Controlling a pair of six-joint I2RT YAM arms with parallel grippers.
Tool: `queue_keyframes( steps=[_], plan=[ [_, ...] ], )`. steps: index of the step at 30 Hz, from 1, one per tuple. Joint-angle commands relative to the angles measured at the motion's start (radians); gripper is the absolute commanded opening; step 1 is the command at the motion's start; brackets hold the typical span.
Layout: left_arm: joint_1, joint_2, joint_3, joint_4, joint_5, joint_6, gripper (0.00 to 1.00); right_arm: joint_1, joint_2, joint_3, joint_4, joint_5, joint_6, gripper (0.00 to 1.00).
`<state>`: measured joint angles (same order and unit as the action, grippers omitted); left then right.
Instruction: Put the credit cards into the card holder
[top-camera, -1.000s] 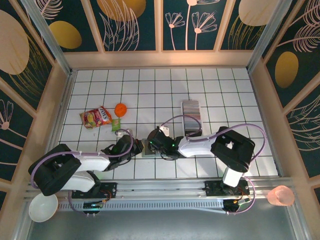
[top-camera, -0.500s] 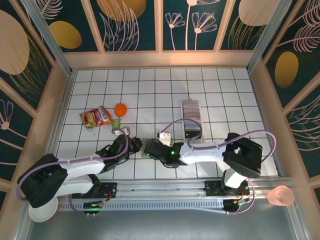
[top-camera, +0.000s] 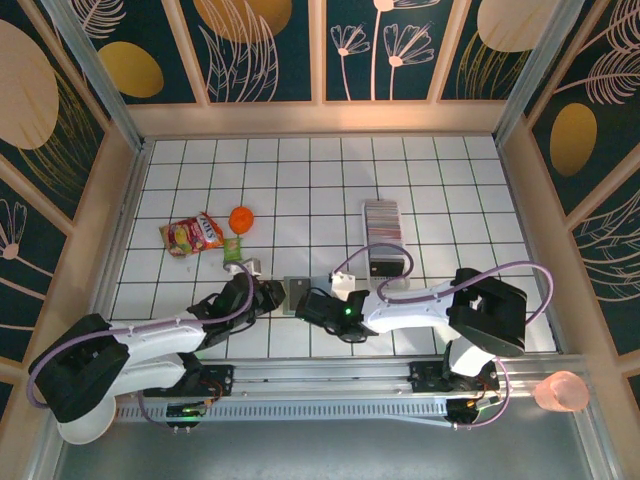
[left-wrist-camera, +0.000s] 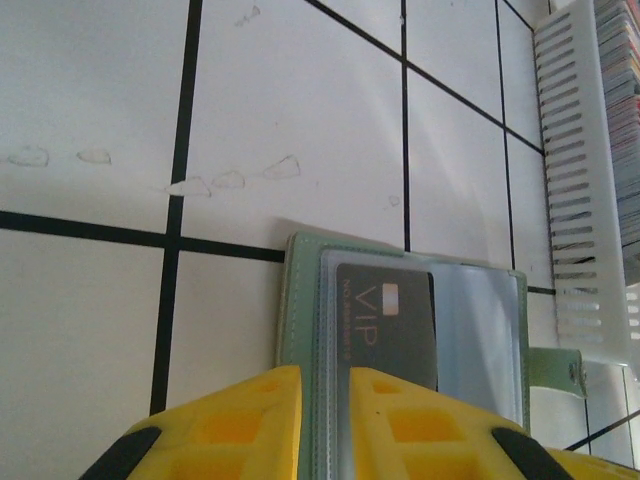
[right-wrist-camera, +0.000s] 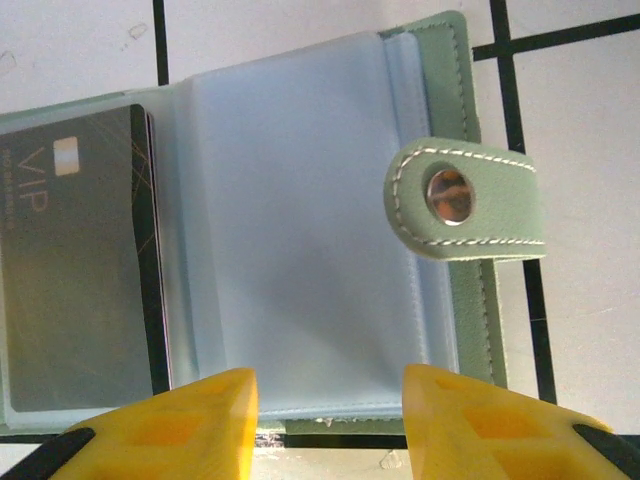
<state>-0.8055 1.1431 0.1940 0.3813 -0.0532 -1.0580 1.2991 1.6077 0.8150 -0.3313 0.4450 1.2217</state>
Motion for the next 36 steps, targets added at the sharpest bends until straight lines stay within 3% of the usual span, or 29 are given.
queue_keyframes(
  steps=[1, 27, 28, 30, 36],
  plan=[
    [-0.005, -0.009, -0.012, -0.001, 0.023, 0.023, 0.19, -0.016, -0.031, -0.002, -0.008, 0.051, -0.002, 0.43],
    [-0.006, 0.051, -0.036, 0.056, 0.059, 0.031, 0.18, -0.05, 0.026, -0.066, 0.119, -0.051, -0.002, 0.47],
    [-0.005, 0.054, -0.035, 0.058, 0.059, 0.031, 0.18, -0.052, 0.026, -0.068, 0.131, -0.057, -0.005, 0.48],
    [-0.005, 0.06, -0.034, 0.061, 0.06, 0.032, 0.17, -0.052, 0.028, -0.068, 0.151, -0.063, -0.005, 0.61],
    [-0.005, 0.066, -0.027, 0.032, 0.041, 0.037, 0.17, -0.067, 0.033, -0.074, 0.26, -0.103, -0.027, 0.61]
  ],
)
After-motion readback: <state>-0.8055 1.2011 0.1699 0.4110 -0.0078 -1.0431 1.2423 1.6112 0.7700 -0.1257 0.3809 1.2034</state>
